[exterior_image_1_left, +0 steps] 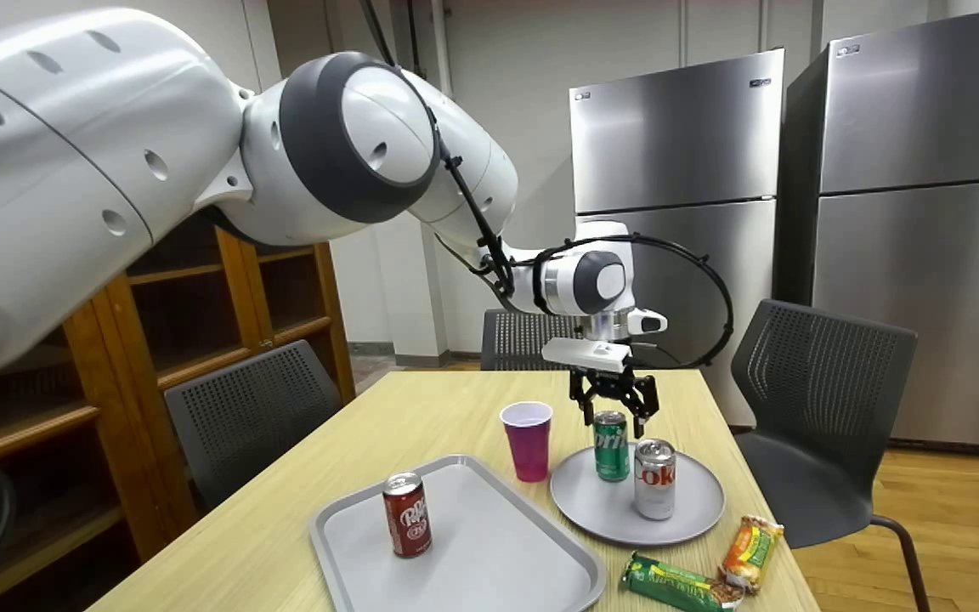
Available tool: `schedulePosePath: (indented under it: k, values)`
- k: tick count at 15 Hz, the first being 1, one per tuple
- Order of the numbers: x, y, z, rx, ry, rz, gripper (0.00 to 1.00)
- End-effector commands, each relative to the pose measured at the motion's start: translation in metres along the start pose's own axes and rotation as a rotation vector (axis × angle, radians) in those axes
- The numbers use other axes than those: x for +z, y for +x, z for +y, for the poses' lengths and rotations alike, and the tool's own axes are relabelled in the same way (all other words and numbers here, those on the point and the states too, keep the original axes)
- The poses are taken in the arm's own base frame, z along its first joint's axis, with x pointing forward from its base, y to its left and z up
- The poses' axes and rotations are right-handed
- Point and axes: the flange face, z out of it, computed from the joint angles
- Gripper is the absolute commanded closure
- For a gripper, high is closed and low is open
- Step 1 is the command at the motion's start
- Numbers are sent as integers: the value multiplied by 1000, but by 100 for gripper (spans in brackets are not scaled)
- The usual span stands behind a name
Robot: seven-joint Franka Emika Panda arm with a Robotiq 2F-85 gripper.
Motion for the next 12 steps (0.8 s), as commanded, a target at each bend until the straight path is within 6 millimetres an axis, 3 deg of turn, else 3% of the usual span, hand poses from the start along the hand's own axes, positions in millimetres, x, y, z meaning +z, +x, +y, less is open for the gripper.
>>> schedulePosePath:
  k: [1,5,12]
  values:
    - [-25,-5,4,-5,24,21,0]
    - [-53,-7,4,-19,38,68,0]
    - [-81,-20,3,-29,50,133,0]
